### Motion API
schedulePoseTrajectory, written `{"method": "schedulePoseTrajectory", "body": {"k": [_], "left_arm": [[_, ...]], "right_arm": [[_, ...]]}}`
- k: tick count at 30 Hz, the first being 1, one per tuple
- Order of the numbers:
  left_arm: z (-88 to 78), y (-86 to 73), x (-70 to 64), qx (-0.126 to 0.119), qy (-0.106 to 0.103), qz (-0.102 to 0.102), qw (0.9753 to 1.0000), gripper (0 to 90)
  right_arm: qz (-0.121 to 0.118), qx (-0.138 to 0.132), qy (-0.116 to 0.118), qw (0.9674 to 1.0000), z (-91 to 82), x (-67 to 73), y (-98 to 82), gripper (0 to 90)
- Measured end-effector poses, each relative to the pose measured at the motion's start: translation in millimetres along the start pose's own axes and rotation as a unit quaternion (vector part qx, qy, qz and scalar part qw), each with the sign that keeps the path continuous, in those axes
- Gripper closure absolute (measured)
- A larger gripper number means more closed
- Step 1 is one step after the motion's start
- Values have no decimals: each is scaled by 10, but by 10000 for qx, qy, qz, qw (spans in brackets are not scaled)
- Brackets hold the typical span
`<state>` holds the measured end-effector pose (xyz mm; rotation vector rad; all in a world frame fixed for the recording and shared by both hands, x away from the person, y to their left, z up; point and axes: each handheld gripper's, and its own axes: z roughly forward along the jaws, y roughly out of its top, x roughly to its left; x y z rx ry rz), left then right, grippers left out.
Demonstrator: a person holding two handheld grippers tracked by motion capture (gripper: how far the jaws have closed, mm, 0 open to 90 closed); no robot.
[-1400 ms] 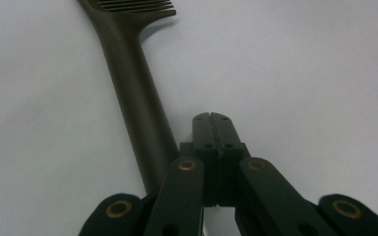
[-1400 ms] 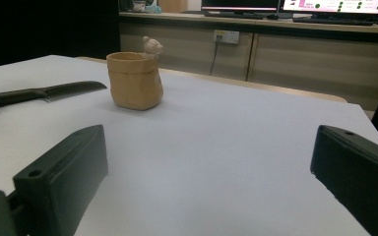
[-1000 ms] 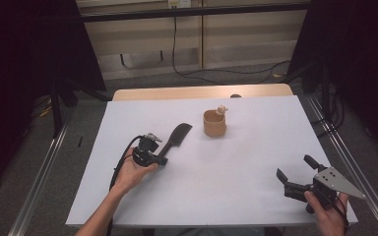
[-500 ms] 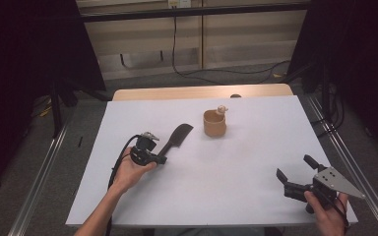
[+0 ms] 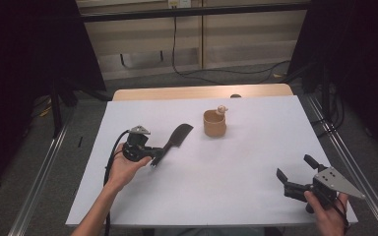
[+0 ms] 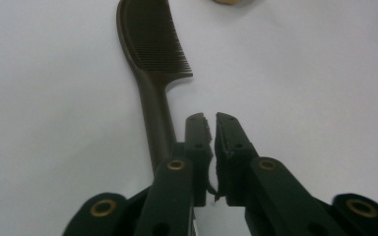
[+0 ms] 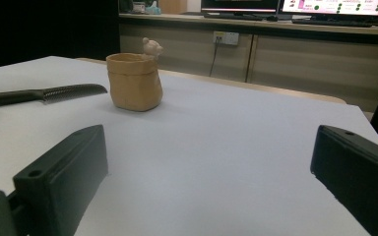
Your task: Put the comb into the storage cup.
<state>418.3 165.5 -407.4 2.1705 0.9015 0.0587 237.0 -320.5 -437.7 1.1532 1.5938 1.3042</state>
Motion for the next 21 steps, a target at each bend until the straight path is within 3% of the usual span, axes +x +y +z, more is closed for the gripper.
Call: {"method": "schedulePoseTrajectory", "body": {"k": [6, 9, 14, 18, 21], "left_arm": [[-52, 21, -16, -163, 24, 54, 9998, 690], [-77, 22, -2, -293, -34, -38, 9996, 598], [-114, 24, 30, -327, 179, -127, 9992, 423], [-121, 38, 43, -368, 339, -157, 9986, 205], [-108, 44, 21, -333, 555, -139, 9978, 99]], "right_arm": [[-11, -6, -6, 10000, 0, -1, 0, 2], [0, -3, -6, 10000, -1, -1, 0, 2], [31, -11, -6, 10000, -2, -4, 1, 2], [9, -15, 3, 10000, 0, -2, 0, 2], [17, -14, 3, 10000, 1, -3, 1, 2]]}}
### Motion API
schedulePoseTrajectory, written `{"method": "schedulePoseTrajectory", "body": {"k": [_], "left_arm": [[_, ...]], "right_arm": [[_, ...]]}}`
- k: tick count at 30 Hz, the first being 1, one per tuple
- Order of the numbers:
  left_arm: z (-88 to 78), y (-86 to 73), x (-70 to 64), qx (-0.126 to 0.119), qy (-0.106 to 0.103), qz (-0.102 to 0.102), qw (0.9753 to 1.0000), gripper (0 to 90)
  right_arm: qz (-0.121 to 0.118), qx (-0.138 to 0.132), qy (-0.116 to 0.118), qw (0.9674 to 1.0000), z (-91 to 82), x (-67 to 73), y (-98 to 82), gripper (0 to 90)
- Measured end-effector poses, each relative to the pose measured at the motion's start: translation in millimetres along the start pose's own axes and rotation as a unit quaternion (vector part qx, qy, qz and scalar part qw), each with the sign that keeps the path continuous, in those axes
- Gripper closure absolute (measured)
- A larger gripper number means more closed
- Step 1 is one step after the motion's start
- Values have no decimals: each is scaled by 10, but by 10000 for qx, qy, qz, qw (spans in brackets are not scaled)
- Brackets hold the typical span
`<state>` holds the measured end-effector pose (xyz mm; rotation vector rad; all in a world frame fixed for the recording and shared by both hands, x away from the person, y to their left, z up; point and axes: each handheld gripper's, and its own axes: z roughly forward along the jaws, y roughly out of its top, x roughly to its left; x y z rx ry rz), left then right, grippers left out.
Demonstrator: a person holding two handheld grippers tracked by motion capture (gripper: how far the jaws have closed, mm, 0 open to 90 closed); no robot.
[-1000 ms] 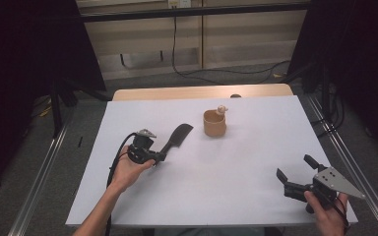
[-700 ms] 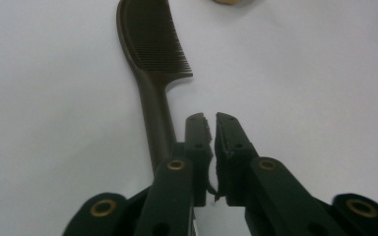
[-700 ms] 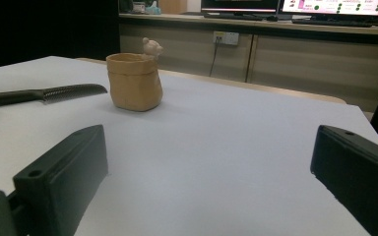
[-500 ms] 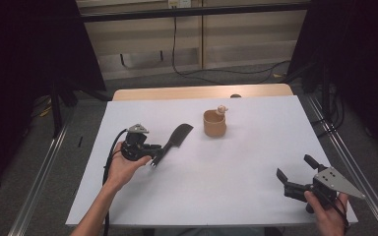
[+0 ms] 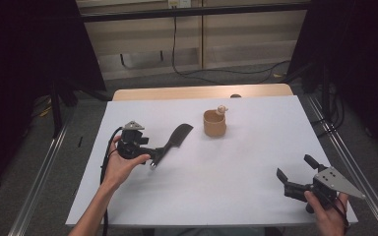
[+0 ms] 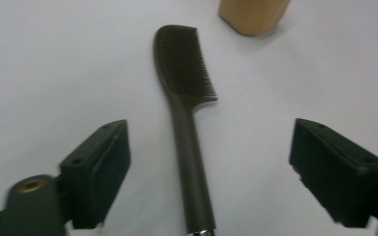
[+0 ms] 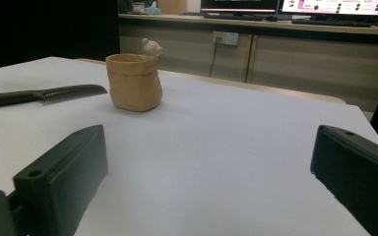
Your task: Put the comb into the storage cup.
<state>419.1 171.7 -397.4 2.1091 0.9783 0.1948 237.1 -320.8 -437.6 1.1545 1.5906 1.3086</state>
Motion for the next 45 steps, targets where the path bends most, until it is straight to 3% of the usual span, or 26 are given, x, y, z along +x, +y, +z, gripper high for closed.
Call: {"method": "schedulePoseTrajectory", "body": {"k": [7, 13, 15, 17, 19, 26, 28, 35, 38, 44, 45], "left_arm": [[21, 15, 6, 133, 199, 127, 9996, 63], [23, 54, 34, -52, 63, 10, 10000, 53], [72, 57, 43, 0, 85, 132, 9999, 58], [119, 82, 68, 205, 71, 341, 9992, 62], [143, 98, 76, 174, 178, 397, 9989, 78], [240, 236, 41, 329, 142, 335, 9988, 90], [306, 263, 31, 480, 224, 400, 9978, 80], [426, 279, 84, 898, 158, 165, 9957, 84], [474, 282, 105, 989, 142, 74, 9950, 106], [567, 280, 100, 1312, 176, 142, 9911, 146], [581, 276, 87, 1271, 190, 44, 9917, 151]], "right_arm": [[-7, 12, 0, 10000, 5, 0, -2, 2], [-11, 4, -10, 10000, 4, -9, -6, 2], [9, 8, -33, 10000, 6, -8, -6, 2], [-6, 21, -21, 10000, 13, -6, -6, 2], [-28, 27, -12, 10000, 19, -2, -6, 2], [-22, 30, -19, 10000, 18, -5, -8, 2], [-28, 30, -16, 10000, 17, -5, -8, 2], [-8, 24, -8, 10000, 9, -7, -7, 2], [-17, 30, -10, 10000, 13, -7, -8, 2], [-28, 20, -12, 10000, 11, -5, -7, 2], [-24, 21, -26, 10000, 10, -7, -7, 2]]}}
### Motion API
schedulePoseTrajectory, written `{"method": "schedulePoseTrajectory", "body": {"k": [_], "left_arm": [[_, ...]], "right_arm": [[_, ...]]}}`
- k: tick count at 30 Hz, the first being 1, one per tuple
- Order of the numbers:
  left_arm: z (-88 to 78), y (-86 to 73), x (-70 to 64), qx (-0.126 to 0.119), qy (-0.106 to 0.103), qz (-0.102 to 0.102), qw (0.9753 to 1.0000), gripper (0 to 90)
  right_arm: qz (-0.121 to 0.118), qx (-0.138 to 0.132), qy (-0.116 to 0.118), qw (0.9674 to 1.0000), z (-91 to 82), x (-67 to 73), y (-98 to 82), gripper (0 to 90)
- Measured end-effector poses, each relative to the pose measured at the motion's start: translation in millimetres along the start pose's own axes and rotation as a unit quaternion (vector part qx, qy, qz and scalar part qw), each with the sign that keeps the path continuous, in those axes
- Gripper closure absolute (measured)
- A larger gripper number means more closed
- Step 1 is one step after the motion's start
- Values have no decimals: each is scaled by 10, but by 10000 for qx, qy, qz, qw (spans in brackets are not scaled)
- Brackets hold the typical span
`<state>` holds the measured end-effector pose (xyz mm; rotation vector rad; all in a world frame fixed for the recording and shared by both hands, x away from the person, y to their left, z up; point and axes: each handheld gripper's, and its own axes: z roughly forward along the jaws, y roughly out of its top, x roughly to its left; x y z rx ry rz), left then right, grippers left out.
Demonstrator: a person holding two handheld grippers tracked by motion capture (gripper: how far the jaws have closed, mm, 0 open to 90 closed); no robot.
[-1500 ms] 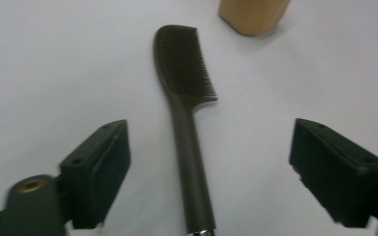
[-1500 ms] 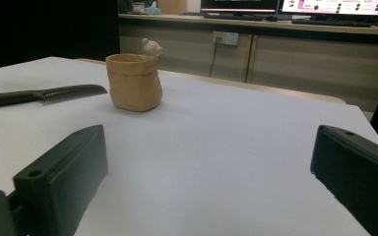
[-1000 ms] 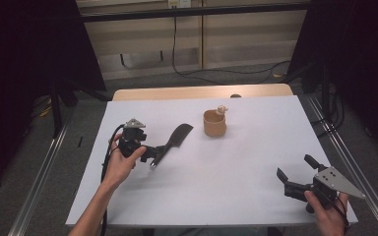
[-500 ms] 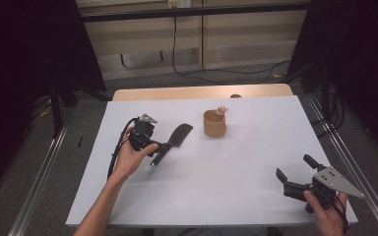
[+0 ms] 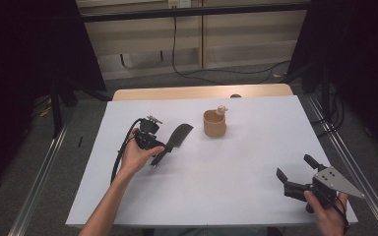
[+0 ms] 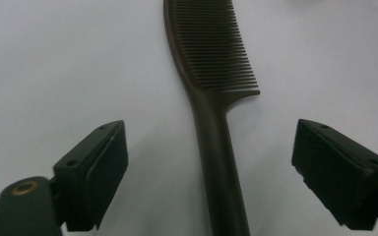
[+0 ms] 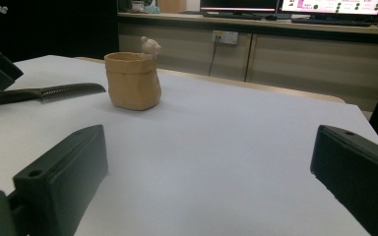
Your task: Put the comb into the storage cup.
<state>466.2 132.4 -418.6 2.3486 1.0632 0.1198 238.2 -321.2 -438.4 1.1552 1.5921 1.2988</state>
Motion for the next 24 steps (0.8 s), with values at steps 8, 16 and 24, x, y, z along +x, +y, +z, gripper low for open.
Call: {"method": "schedulePoseTrajectory", "body": {"k": [8, 16, 24], "left_arm": [[47, 87, -26, 230, 143, 56, 9996, 230], [129, 94, -76, 456, 137, 258, 9985, 341], [141, 86, -68, 481, 123, 286, 9984, 458]], "right_arm": [[-3, 25, 11, 10000, 11, 4, -3, 2], [-2, 21, 7, 10000, 5, 3, -4, 2], [-7, 16, 9, 10000, 6, -1, -5, 2]]}}
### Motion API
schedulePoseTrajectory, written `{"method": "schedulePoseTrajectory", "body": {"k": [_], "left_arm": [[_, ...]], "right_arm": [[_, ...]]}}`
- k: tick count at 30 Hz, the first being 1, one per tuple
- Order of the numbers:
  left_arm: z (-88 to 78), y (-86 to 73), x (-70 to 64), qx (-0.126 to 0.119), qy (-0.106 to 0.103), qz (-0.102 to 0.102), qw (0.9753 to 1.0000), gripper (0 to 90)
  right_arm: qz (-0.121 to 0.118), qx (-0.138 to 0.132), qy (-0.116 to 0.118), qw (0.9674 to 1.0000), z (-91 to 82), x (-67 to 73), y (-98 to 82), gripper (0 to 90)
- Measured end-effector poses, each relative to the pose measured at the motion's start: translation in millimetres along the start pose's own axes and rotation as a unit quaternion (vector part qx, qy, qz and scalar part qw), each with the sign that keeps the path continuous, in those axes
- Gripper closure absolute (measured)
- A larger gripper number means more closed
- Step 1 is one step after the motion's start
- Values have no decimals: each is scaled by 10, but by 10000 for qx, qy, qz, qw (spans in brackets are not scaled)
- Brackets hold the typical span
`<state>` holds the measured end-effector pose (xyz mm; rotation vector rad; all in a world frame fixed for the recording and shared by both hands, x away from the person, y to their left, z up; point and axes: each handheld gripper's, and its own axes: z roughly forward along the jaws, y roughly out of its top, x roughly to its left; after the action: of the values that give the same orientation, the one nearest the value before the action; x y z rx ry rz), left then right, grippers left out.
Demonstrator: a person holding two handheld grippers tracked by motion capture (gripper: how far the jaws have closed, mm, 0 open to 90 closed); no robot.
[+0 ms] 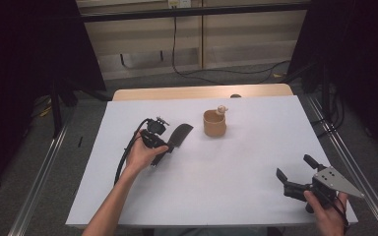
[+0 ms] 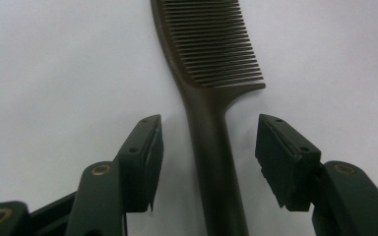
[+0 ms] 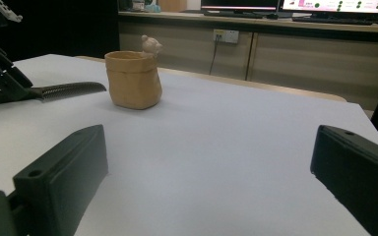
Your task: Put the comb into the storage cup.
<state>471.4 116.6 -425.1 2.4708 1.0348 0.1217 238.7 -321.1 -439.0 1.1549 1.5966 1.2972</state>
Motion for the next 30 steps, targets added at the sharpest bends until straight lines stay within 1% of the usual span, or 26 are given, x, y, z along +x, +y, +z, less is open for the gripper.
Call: {"method": "schedulePoseTrajectory", "body": {"k": [1, 3, 4, 6, 7, 8, 11, 14, 16, 18, 20, 21, 24, 26, 28, 30], "left_arm": [[1, 1, 2, -16, -25, 22, 10000, 485], [8, 5, -11, 11, -12, 39, 10000, 496], [17, 8, -19, 54, -30, 42, 10000, 499], [46, 9, -36, 57, -53, 53, 10000, 517], [50, 17, -54, 121, 17, 113, 9999, 514], [51, 23, -61, 133, 68, 130, 9998, 525], [62, 29, -79, 121, 157, 116, 9997, 549], [63, 28, -76, 122, 164, 89, 9998, 565], [63, 34, -75, 165, 130, 66, 9998, 551], [66, 47, -83, 231, 182, 108, 9995, 553], [75, 55, -94, 229, 214, 60, 9995, 554], [72, 60, -93, 270, 224, 88, 9993, 555], [72, 69, -77, 313, 197, 57, 9993, 562], [76, 74, -81, 306, 229, 9, 9993, 583], [78, 75, -90, 307, 269, 20, 9992, 591], [78, 74, -86, 300, 257, 10, 9992, 594]], "right_arm": [[9, 8, 4, 10000, 0, 2, 0, 2], [15, 10, 25, 10000, 5, 2, -1, 2], [12, 17, 19, 10000, 5, 4, -1, 2], [1, 16, 24, 10000, 5, 8, 0, 2], [5, 8, 25, 10000, 4, 9, 1, 2], [7, 6, 20, 10000, 3, 9, 1, 2], [7, 11, 17, 10000, 2, 6, 0, 2], [9, 6, 29, 10000, -1, 8, 1, 2], [16, 2, 51, 10000, 2, 3, -1, 2], [20, 11, 70, 10000, 4, 5, -1, 1], [-1, 27, 72, 10000, 5, 12, 0, 1], [-4, 24, 78, 10000, 5, 14, 1, 1], [-4, 25, 82, 10000, 7, 12, -1, 1], [-3, 29, 70, 10000, 5, 11, 0, 1], [-1, 20, 70, 10000, 3, 13, -1, 1], [0, 21, 66, 10000, 1, 12, -1, 1]]}}
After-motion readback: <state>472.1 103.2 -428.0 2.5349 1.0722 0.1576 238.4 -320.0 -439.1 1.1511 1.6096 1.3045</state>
